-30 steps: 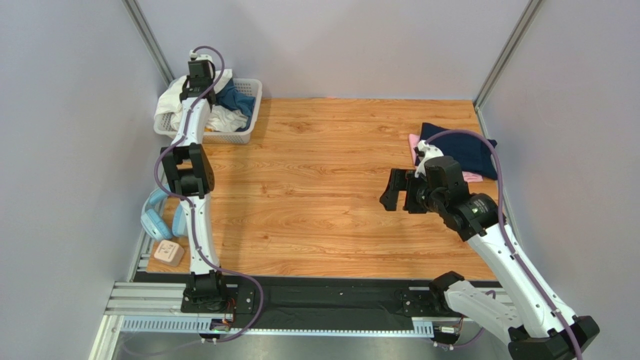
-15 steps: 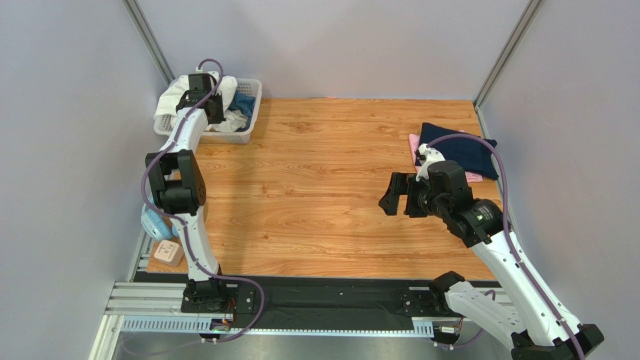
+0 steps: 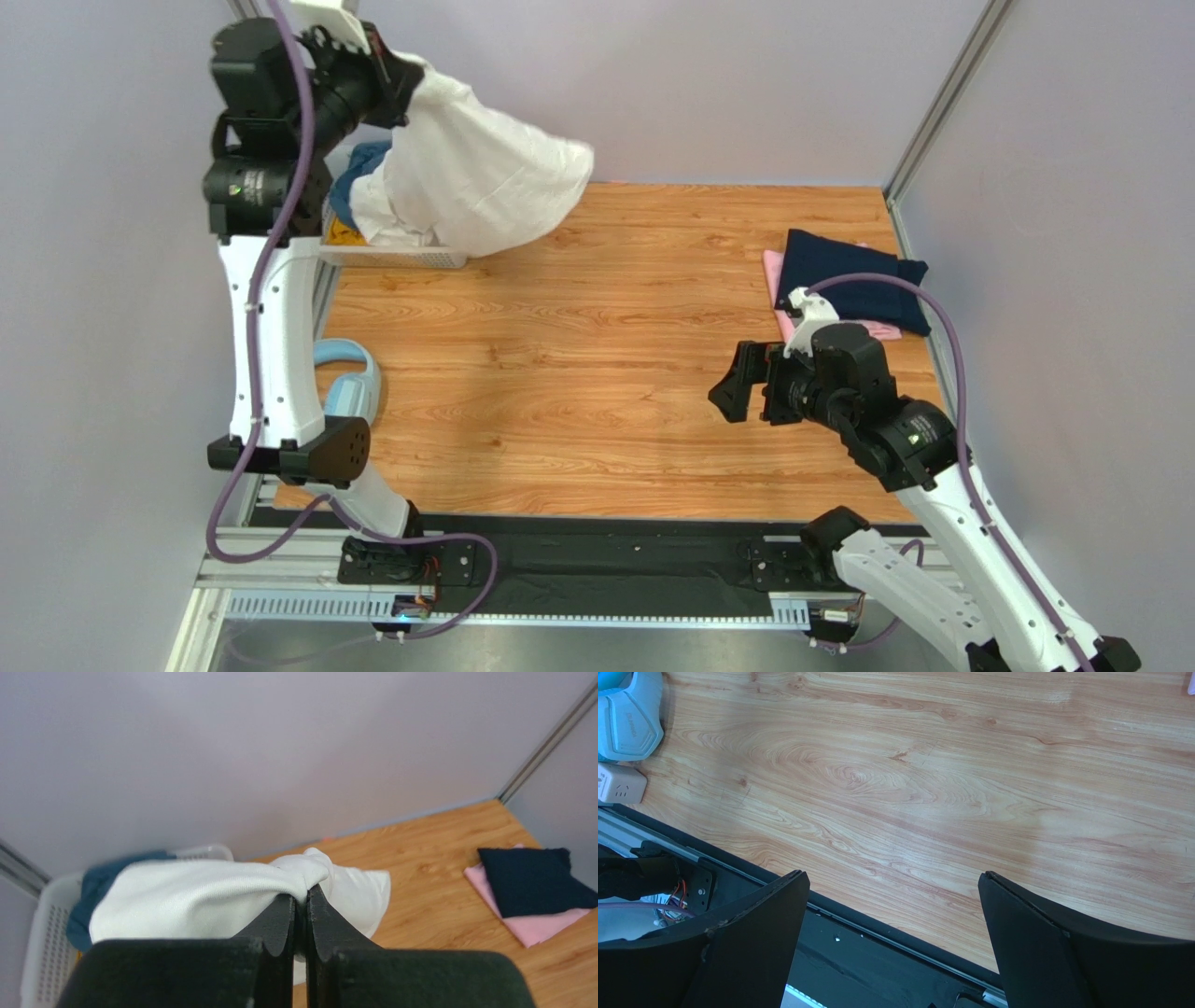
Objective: Fold and stack the t-shirts
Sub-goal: Move the tshirt to the center of the board
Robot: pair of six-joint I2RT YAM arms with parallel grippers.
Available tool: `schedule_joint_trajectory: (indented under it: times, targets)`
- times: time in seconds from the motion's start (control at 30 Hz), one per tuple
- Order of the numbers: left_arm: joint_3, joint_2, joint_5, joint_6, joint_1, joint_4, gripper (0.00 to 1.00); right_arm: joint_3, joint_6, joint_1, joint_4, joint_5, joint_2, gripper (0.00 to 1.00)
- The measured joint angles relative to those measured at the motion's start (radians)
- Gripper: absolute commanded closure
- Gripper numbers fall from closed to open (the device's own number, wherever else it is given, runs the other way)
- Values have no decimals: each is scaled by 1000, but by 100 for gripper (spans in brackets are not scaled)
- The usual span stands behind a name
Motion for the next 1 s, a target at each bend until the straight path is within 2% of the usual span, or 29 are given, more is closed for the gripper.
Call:
schedule_joint_trajectory:
  times: [0.1, 0.23, 0.37, 0.47, 0.63, 0.73, 0.83, 1.0]
  targets:
    - [255, 9, 30, 9, -29, -67, 100, -16, 0, 3, 0, -9, -19, 0]
    - [370, -48, 34, 58, -130, -90, 100, -32, 0, 8, 0, -21, -28, 0]
    - [364, -124, 68, 102, -231, -134, 100, -32, 5, 18, 10, -32, -38, 0]
    - [288, -181, 75, 151, -343, -188, 100, -32, 6, 26, 14, -37, -47, 0]
    - [212, -179, -32, 266, -662, -332, 100, -31, 13, 33, 15, -37, -55, 0]
    - [184, -136, -118, 319, -807, -400, 100, -22, 16, 37, 10, -33, -69, 0]
    - [193, -93, -179, 360, -881, -441, 100, -6, 16, 39, 8, -32, -87, 1]
    - [326, -35, -297, 441, -909, -421, 100, 0, 20, 39, 2, -24, -114, 1]
